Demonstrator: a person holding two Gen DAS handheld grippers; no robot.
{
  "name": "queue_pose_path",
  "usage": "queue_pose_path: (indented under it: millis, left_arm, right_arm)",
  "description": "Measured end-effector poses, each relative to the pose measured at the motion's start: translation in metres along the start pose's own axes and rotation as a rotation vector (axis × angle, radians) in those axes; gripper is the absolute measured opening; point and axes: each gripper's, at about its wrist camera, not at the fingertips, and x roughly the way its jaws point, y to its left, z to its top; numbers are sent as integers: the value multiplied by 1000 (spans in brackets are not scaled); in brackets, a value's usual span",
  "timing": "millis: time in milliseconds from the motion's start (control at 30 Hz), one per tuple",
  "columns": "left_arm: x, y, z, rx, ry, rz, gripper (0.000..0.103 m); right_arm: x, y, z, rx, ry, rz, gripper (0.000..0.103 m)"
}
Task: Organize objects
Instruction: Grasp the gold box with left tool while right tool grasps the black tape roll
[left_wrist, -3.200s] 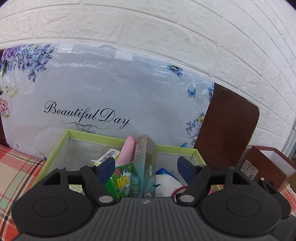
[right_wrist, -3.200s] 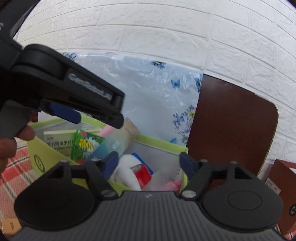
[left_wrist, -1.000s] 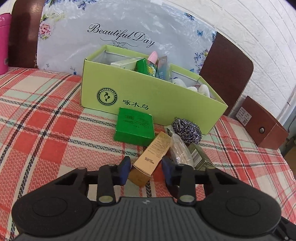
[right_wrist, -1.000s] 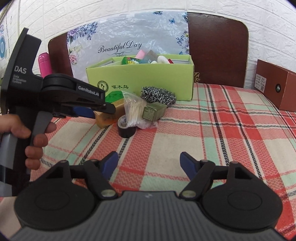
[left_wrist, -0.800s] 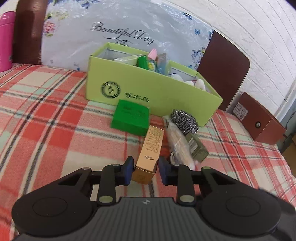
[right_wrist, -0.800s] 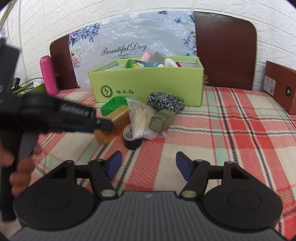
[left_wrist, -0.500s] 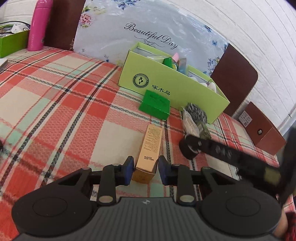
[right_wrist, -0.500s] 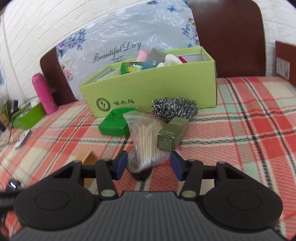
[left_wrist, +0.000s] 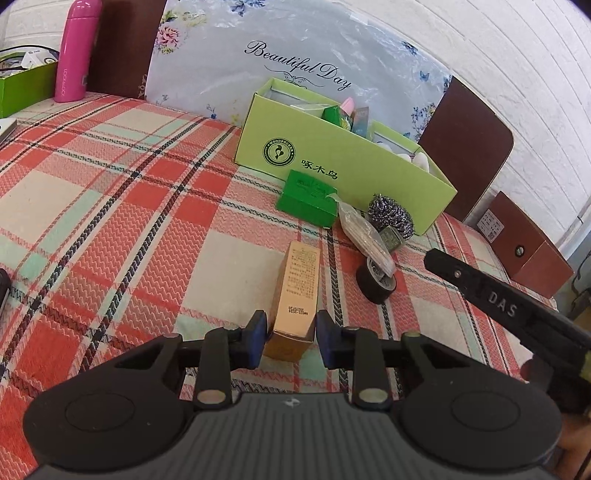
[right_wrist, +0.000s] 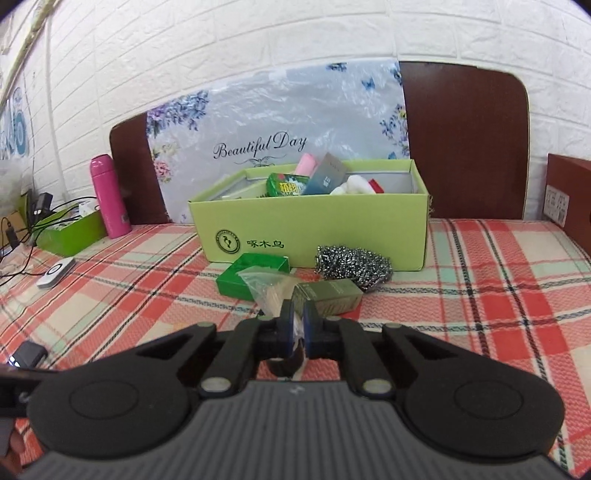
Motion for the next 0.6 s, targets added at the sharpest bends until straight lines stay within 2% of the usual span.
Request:
queue_pose_path:
  millis: [67,167,333,400,467,500,600]
  left_arm:
    - [2,-3,-2,7,12,0,30]
    - [3,-4,-7,17,23,1,30]
    - [4,1,-4,0,28,-8,30]
    - [5,1,-3,-1,28,-6,30]
    - [6,2,-2,-7,30,-8,30]
    - [6,2,-2,-9,32,-8,30]
    - [8,3,0,-17,32,-8,30]
  right_arm:
    - [9,-2,1,12,47,9,8]
    - [27,-6,2,62,76,30,27]
    - [58,-9,3,105,126,46,29]
    - [68,-10,5,127,121,51,31]
    - [74,-8,6,125,123,52,27]
    - [77,-7,7,119,125,58,16]
    - [71,-2,12,97,109,97,7]
